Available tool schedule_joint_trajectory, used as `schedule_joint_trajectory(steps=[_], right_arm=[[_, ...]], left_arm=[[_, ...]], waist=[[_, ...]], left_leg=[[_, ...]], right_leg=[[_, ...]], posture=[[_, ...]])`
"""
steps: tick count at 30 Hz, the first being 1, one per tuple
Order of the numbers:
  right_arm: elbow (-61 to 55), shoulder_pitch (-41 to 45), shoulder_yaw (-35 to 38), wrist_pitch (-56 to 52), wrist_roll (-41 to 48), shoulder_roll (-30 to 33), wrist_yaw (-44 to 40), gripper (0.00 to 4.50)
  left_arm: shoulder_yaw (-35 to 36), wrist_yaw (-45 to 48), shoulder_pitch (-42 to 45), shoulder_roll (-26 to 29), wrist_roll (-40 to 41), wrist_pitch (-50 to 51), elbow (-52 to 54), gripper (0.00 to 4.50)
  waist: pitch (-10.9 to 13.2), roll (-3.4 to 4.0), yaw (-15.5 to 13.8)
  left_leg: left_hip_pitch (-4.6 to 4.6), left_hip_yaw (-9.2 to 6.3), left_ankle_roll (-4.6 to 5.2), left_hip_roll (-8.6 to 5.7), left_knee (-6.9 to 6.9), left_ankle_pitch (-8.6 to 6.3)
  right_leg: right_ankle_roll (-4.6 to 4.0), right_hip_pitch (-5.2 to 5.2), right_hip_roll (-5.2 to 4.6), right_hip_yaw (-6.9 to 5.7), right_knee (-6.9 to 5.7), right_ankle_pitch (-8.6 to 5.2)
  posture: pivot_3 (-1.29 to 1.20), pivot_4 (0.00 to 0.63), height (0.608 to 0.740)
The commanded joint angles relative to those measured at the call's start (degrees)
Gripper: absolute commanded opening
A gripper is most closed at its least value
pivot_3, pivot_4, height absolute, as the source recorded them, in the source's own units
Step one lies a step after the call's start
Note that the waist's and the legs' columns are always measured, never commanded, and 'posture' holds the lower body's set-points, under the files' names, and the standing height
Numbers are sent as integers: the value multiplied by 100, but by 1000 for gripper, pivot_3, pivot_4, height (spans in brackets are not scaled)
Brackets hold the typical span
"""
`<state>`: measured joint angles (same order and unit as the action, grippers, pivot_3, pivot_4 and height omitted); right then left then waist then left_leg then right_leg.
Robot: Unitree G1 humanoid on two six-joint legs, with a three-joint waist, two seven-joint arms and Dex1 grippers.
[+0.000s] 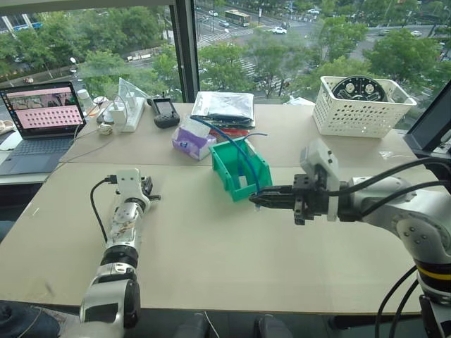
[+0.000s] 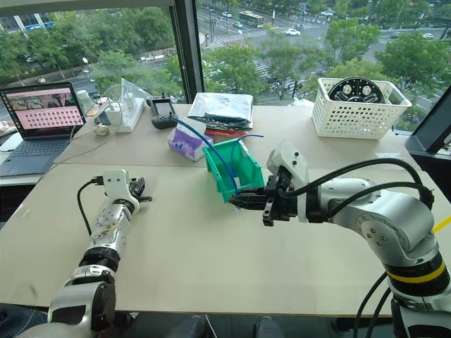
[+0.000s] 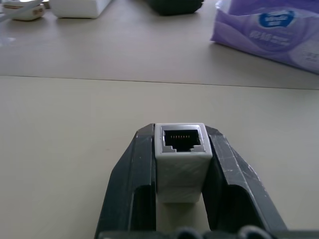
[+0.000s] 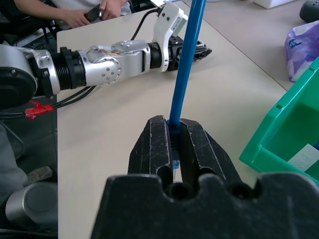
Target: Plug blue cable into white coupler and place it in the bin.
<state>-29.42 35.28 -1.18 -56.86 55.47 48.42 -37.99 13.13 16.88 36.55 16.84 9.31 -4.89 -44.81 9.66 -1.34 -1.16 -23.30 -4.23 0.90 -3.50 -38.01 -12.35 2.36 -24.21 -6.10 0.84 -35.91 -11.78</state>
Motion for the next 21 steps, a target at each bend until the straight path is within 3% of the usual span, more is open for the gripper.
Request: schedule_joint_trajectory(steps=[1,4,11,15,21], right_arm=[[-18,-84,297,-292,-18,37,381,0],[35,-200,406,-419,-54,-146,805,0],[-53,-487,643,-637,-261,-1156,2377,0],[-235,-732,846,-733,-322,-1780,3222,0],[-472,-1006,934,-803,-427,-2238,3867,0]], left_arm=[[-1116,2064,-165,-123,214,429,1322,703],[-1763,3095,-223,-31,315,1088,2065,703],[-2805,4080,-184,153,196,2480,3110,703],[-3132,4082,-123,144,61,2897,3474,703],[-3176,3554,-13,-173,-129,3145,3425,703]], waist=[[1,-2,-14],[7,-12,-5],[8,-13,192],[8,-13,187],[8,-13,187]], left_leg=[[-4,0,0,-3,0,0],[-22,-7,4,-12,-1,2],[-14,-2,10,6,10,-1],[-11,-3,11,3,8,0],[-5,-3,11,1,8,0]], right_leg=[[2,-1,-3,0,4,1],[5,-8,-7,-3,11,2],[0,-16,9,3,0,0],[1,-13,9,7,-4,-1],[2,-12,9,8,-6,-1]], posture=[[0,150,727],[0,150,727],[0,150,727],[0,150,727],[0,150,727]])
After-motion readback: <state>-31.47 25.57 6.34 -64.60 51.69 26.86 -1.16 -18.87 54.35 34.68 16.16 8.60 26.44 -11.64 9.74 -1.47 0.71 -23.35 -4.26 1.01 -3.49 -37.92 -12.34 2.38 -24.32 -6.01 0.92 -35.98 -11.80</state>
